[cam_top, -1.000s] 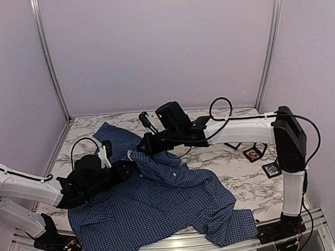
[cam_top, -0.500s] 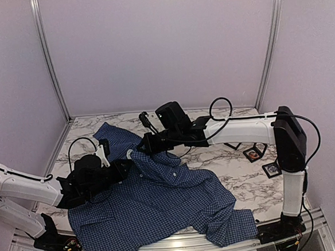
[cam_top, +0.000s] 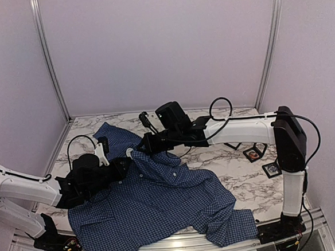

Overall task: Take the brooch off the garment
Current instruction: Pick up the brooch from the flattened clothing.

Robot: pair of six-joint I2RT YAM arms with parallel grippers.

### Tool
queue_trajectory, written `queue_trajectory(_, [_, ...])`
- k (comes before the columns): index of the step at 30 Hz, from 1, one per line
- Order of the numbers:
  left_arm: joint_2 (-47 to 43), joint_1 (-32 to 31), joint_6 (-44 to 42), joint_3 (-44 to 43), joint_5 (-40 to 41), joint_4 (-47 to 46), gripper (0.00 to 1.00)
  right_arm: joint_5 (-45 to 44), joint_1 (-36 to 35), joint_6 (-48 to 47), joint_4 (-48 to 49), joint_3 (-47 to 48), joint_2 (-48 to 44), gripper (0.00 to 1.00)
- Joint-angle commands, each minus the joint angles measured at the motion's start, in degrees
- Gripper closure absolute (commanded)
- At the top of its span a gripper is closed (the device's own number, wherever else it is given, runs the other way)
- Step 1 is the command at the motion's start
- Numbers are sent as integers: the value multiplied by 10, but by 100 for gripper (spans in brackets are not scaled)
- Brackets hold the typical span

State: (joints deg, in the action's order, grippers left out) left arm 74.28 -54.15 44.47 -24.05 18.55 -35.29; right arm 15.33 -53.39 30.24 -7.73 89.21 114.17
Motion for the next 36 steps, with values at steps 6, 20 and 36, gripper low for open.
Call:
queue_trajectory(6, [3,6,-6,-10,8,-20,95,4,3,8,1,-4,-11,100])
queue_trajectory(20, [27,12,5,-25,3,-23,94,3,3,11,3,-13,-21,100])
queue_trajectory(36, [47,17,26,-47,8,13,92,11,3,16,13,-17,-30,100])
